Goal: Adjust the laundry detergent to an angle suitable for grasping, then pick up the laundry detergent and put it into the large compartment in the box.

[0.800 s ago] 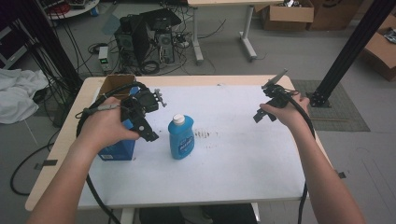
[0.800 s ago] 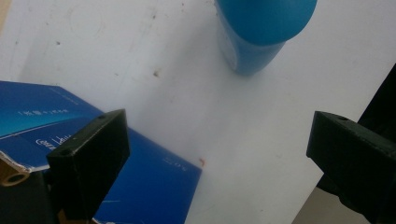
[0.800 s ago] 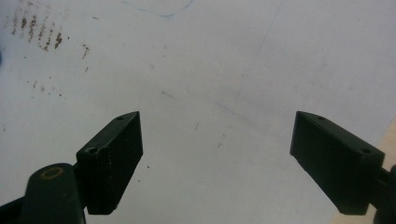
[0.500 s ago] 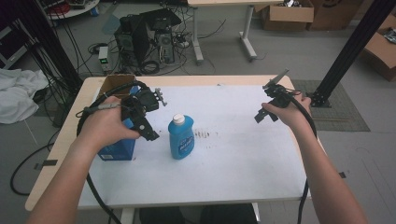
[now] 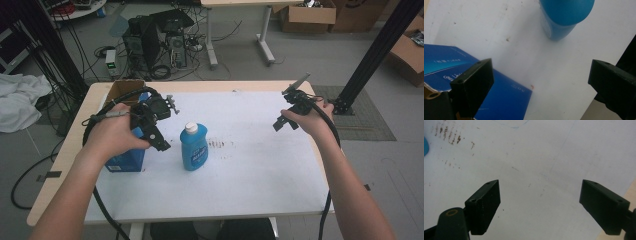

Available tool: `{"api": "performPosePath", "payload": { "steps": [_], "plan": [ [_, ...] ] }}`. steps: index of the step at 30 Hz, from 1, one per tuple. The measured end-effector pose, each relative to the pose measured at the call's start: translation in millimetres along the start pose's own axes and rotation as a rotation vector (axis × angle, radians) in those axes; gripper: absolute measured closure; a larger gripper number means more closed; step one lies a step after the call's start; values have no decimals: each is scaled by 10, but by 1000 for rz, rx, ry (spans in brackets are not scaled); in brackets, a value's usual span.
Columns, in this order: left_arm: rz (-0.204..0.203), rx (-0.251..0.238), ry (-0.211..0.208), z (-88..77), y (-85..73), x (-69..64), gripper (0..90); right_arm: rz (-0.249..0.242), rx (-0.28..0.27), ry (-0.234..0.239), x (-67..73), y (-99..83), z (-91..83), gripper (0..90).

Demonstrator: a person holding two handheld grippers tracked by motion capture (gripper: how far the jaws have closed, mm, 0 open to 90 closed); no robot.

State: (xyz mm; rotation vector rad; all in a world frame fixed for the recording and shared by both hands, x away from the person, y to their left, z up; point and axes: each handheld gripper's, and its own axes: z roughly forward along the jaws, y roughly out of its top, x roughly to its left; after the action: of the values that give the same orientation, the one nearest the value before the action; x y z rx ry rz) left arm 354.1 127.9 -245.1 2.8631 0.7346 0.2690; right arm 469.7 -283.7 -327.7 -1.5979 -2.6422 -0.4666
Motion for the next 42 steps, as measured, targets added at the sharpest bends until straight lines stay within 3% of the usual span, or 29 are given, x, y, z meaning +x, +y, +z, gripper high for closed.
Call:
{"api": "performPosePath", "payload": {
  "steps": [11,27,42],
  "plan": [
    [-19,4,-4,-3,-37,21,72,1,-4,0,10,13,14,171],
    [-8,6,7,-21,-14,10,71,3,-4,0,15,8,5,171],
    [-46,-4,-9,-114,-17,-8,69,-11,-14,-1,47,3,-21,171]
  ]
}}
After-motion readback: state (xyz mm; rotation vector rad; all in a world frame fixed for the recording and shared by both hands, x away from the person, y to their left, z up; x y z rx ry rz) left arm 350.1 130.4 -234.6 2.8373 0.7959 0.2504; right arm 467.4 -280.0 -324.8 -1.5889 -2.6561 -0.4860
